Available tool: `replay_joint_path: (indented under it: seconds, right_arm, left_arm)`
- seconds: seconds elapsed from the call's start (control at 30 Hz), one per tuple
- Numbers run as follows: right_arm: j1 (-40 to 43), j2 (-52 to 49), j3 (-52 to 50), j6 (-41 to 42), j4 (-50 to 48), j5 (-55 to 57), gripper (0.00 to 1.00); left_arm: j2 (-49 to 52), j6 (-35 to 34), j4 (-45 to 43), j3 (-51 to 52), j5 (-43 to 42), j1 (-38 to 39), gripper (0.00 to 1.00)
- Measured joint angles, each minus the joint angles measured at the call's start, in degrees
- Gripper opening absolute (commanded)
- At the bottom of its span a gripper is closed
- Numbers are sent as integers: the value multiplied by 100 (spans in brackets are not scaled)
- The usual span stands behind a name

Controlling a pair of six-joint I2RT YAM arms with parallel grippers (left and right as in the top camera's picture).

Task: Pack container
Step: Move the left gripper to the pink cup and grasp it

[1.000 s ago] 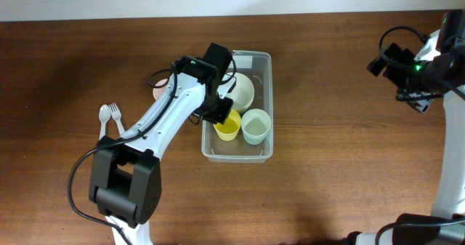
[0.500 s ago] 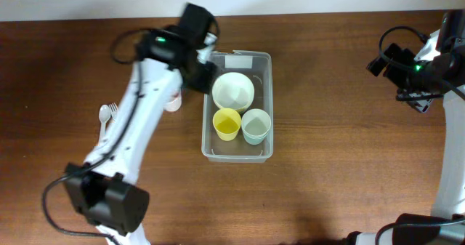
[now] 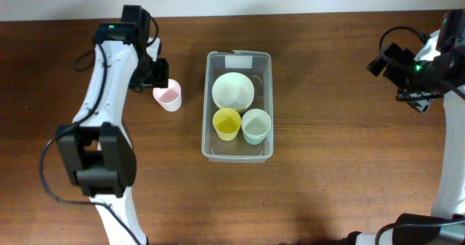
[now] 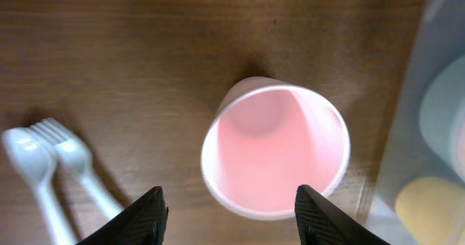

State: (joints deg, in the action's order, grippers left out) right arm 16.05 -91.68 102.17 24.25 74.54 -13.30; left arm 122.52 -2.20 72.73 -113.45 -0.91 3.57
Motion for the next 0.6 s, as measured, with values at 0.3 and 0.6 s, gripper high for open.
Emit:
replay_joint_path:
  seconds: [0.3, 0.6]
  right_arm:
    - [0, 0, 0, -2, 0, 0, 99]
    - [0, 0, 0, -2, 0, 0, 99]
  left_arm:
    - [839, -109, -151, 0, -149, 15, 36]
    - [898, -195, 122, -66, -190, 15, 1]
